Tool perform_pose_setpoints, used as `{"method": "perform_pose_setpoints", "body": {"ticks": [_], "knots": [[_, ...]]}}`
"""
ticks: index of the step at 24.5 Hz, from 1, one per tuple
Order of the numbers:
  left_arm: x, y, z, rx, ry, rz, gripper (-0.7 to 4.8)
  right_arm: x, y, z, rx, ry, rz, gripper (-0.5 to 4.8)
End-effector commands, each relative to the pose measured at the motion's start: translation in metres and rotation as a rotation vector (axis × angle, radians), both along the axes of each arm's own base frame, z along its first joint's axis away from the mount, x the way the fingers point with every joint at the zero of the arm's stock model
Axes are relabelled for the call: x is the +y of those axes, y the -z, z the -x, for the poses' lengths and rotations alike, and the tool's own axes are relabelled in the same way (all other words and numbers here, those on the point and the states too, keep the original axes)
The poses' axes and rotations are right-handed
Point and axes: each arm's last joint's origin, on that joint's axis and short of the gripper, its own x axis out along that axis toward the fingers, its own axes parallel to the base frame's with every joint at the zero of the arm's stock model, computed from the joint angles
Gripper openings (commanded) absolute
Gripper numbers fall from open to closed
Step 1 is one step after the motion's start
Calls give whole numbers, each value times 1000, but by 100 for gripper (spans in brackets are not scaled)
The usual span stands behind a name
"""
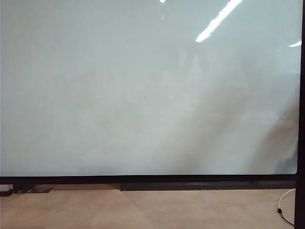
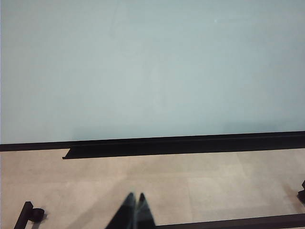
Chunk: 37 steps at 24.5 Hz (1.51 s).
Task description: Pick up the pen on the shelf to the right of the whiteboard and draw a rectangle.
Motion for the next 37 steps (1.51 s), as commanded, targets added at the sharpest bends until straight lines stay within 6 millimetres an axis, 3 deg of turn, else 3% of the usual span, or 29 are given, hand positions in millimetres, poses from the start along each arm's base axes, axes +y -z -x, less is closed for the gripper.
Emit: {"method": "perform_pose_setpoints", "body": {"ticks": [1, 37], "knots": [[0, -2, 0, -10, 2, -1, -5, -4, -6, 1, -34, -10, 3, 241], [0, -2, 0, -10, 2, -1, -5, -1, -6, 0, -30, -43, -20, 197]]}}
